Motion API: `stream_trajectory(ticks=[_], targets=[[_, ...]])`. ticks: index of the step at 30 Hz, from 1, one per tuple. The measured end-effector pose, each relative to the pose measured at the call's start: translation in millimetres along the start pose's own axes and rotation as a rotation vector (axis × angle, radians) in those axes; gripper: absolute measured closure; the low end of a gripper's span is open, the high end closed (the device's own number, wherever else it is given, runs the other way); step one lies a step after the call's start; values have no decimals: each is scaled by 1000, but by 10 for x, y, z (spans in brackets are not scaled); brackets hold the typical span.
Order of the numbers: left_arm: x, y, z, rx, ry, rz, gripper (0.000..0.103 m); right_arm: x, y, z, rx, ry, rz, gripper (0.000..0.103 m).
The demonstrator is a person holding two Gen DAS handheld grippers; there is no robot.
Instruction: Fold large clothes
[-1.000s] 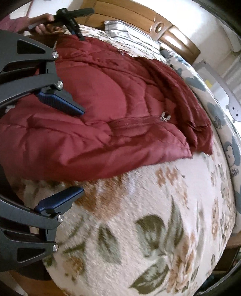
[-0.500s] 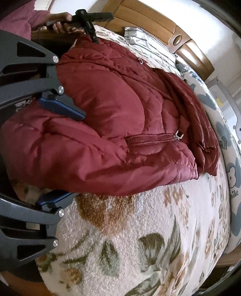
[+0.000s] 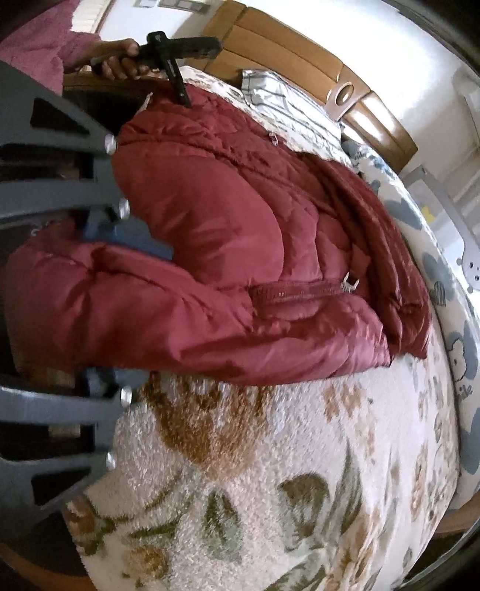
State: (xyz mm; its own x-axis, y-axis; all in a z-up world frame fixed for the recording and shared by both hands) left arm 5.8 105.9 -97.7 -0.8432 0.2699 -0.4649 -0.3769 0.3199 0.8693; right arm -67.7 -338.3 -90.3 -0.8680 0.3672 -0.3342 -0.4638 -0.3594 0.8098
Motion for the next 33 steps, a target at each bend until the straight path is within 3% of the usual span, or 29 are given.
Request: stream_trajectory(ticks=[4, 11, 21, 28, 33], targets=[[-15, 78, -36, -12, -21, -14, 86, -3, 57, 71, -7, 29, -12, 74], [-45, 323, -128, -17, -65, -50, 89, -68, 234, 120, -119, 11, -40, 79], [-504, 750, -132, 8, -59, -223, 90, -430, 571, 332, -327, -13, -179, 81], [-922, 895, -67, -13, -11, -326, 90, -803, 632, 548, -327, 13, -283, 81], [-1158, 891, -5, -60, 10, -348, 90, -1023, 670, 586, -301, 4, -346, 81]])
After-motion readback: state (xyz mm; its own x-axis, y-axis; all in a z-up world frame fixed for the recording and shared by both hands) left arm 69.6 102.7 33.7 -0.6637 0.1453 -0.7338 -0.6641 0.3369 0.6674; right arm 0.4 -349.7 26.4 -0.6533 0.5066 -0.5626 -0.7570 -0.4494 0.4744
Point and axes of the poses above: each gripper's, at about its wrist camera, not at the fingertips, and y roughly against the way its jaws point, z to its left, x to its underside, the point moved 3 cm from there along -y, roughly the way its jaws point, and after that the axes turned 12 degrees about -y, right-handed, at the moved point
